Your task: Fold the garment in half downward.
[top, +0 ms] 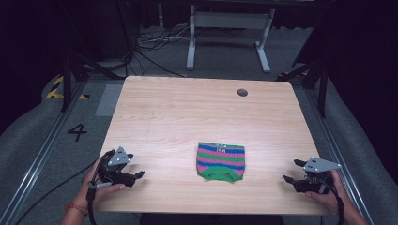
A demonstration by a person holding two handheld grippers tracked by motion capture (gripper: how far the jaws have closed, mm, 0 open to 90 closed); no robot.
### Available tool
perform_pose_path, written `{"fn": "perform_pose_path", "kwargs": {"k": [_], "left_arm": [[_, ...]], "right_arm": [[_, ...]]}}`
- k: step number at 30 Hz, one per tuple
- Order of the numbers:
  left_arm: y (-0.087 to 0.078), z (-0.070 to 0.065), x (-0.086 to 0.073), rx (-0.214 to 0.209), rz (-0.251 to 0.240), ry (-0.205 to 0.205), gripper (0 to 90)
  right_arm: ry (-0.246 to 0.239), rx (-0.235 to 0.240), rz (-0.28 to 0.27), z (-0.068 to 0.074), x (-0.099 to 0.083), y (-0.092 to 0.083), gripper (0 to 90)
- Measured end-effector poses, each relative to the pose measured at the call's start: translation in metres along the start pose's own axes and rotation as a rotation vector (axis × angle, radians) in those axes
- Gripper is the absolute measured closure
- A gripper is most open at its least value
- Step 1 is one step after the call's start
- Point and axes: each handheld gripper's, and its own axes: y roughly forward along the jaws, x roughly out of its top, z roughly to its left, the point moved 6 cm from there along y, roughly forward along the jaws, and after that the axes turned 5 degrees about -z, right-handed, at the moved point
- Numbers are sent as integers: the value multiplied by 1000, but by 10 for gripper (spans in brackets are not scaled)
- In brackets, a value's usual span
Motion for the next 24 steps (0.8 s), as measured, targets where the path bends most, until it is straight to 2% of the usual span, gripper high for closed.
{"fn": "perform_pose_path", "kwargs": {"k": [4,10,12,20,24], "left_arm": [[-2,0,-7,-10,-6,-32,204],[-5,1,-16,-13,-5,-54,192],[-7,0,-20,-18,-12,-78,197],[-6,1,-27,-22,-13,-99,184],[-5,0,-28,-1,-30,-107,170]], "right_arm": [[32,6,-2,-2,-9,-3,247],[72,7,5,-3,-19,-6,240],[80,2,7,-4,-23,-8,236],[125,13,-11,-3,-30,-11,229],[156,29,-26,-3,-33,-11,224]]}}
